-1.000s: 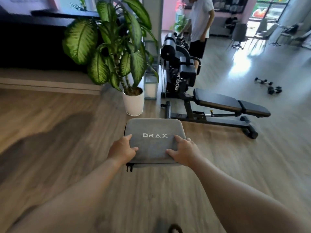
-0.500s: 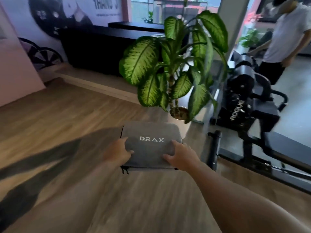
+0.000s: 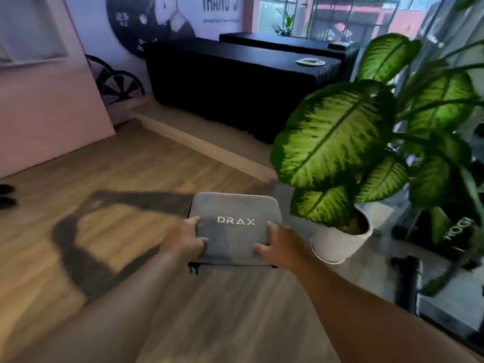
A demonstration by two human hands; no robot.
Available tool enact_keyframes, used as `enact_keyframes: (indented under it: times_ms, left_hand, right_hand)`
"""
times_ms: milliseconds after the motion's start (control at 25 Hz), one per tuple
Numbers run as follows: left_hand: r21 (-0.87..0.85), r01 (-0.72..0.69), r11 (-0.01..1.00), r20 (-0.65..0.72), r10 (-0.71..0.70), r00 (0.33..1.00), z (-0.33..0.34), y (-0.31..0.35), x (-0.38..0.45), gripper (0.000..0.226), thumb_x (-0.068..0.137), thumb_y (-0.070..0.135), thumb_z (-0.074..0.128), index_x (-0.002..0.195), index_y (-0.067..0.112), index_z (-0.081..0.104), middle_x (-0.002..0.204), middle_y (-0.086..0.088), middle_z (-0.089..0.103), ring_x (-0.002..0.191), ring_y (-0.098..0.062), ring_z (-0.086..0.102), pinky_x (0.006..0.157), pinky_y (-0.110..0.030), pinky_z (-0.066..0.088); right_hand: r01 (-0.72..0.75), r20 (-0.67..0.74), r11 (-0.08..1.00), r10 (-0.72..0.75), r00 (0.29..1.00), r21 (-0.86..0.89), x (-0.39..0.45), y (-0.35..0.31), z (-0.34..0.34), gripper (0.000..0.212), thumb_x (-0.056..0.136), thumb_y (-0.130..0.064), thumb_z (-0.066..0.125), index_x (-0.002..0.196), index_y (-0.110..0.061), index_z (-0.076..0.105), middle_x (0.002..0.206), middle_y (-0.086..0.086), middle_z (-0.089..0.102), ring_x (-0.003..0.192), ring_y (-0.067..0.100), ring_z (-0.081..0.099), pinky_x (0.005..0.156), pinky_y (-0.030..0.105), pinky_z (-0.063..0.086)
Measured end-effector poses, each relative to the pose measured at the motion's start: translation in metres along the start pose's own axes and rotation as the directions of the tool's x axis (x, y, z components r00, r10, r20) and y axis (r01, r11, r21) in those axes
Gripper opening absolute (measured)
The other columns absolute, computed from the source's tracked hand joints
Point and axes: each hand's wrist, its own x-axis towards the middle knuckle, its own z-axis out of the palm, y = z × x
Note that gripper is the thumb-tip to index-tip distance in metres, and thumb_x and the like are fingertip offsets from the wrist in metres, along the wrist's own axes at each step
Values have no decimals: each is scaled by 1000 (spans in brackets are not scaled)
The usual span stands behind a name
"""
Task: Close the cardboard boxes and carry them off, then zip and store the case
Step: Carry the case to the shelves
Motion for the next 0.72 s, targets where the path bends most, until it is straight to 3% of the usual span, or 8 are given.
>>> enact_keyframes:
  times_ms: [80, 240, 440, 600, 720]
  left_hand:
    - [-4, 20, 1000, 9, -20, 1000, -18, -10, 59, 73, 84, 35, 75, 149, 24, 44, 143, -7, 55, 127, -27, 53, 100, -31, 44]
    - [25, 64, 998, -3, -64, 998, -39, -24, 166, 71, 84, 35, 74, 148, 26, 45, 142, -7, 56, 127, -28, 53, 101, -32, 44]
    - [57, 93, 994, -52, -90, 995, -73, -32, 303, 70, 85, 35, 73, 148, 24, 46, 141, -10, 57, 125, -29, 55, 98, -32, 45]
    - [59, 98, 993, -64, -94, 994, -100, -28, 397, 69, 85, 36, 73, 147, 27, 47, 139, -11, 57, 123, -30, 56, 97, -32, 46]
    - [55, 50, 997, -36, -48, 998, -107, -22, 482, 67, 86, 36, 73, 147, 26, 48, 140, -10, 57, 125, -29, 55, 100, -31, 45]
  right_hand:
    - [-11, -13, 1000, 11, 1000, -1, 56, -27, 2, 59, 77, -63, 63, 122, -26, 52, 111, 16, 60, 106, 36, 62, 89, 39, 53]
    - [-78, -10, 997, 78, 997, -13, 166, -69, 13, 71, 81, -64, 58, 144, -37, 41, 131, 19, 48, 119, 43, 52, 100, 43, 44]
    - [-46, 1, 996, 47, 999, 74, 311, -114, 11, 55, 76, -62, 56, 123, -35, 46, 120, 12, 45, 112, 42, 51, 91, 44, 46]
    - [-39, 14, 994, 38, 999, 100, 402, -139, -4, 62, 75, -67, 57, 129, -40, 44, 122, 9, 46, 112, 39, 52, 93, 45, 47]
    - [-52, 12, 993, 51, 999, 106, 480, -145, -16, 60, 71, -69, 58, 123, -41, 48, 114, 5, 47, 107, 36, 55, 91, 43, 50]
